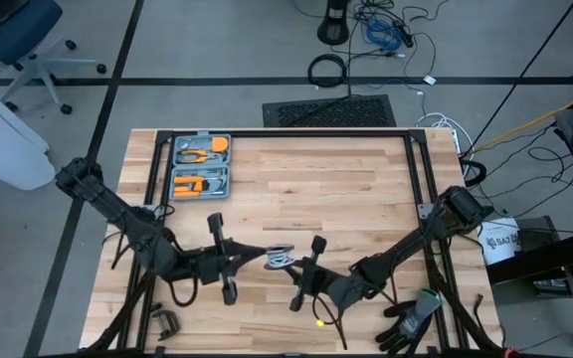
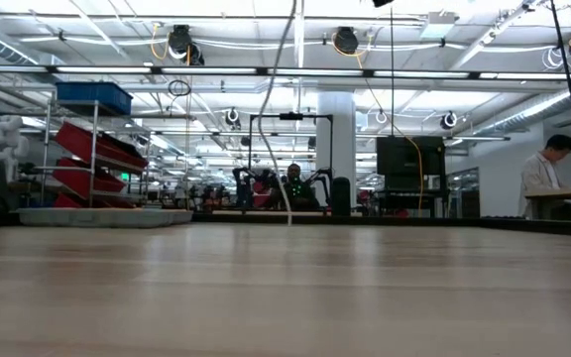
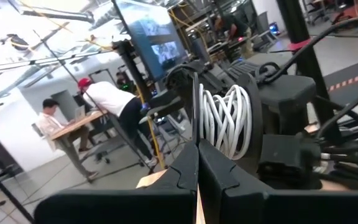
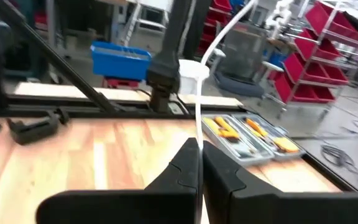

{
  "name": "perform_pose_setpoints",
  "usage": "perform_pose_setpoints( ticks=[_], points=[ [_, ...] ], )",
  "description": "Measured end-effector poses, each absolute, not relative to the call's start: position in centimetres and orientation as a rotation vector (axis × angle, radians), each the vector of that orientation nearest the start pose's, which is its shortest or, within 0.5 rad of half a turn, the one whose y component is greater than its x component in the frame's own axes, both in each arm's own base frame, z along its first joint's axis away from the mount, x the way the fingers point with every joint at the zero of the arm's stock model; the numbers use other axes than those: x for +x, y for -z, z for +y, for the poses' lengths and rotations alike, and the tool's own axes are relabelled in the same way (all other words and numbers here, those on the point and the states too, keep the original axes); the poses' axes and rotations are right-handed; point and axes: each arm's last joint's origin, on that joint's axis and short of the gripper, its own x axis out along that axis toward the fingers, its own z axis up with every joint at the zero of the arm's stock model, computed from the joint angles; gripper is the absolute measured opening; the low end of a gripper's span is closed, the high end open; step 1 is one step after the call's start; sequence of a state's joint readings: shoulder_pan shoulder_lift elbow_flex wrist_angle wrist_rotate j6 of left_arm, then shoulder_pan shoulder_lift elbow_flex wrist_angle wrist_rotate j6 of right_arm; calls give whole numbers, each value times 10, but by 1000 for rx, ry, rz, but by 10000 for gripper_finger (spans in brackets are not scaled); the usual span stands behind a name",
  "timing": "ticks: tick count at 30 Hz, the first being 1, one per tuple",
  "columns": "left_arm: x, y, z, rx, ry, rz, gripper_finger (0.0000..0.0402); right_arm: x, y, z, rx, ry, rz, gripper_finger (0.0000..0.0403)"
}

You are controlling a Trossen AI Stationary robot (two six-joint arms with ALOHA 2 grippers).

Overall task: Coil cords
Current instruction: Uncoil the white wire from the spool

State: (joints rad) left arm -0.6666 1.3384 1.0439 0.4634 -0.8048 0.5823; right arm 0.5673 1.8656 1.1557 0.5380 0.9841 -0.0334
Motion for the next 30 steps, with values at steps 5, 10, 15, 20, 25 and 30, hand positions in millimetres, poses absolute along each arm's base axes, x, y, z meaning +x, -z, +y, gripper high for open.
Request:
perform_pose_setpoints(
  ticks=[5,10,15,20,25,30],
  points=[
    [245,-361,-171,475,-154,-79,1,347,-229,204,-161,432,134,0],
    [243,-361,-173,475,-138,-81,1,338,-236,212,-170,407,140,0],
    [237,-361,-174,448,-66,-63,1,322,-246,218,-173,435,151,0],
    [232,-356,-168,468,-38,26,1,307,-261,226,-139,429,128,0],
    [229,-349,-168,525,-48,94,1,292,-273,236,-130,425,101,0],
    [228,-343,-164,581,-154,166,1,279,-283,249,-119,384,61,0]
  ],
)
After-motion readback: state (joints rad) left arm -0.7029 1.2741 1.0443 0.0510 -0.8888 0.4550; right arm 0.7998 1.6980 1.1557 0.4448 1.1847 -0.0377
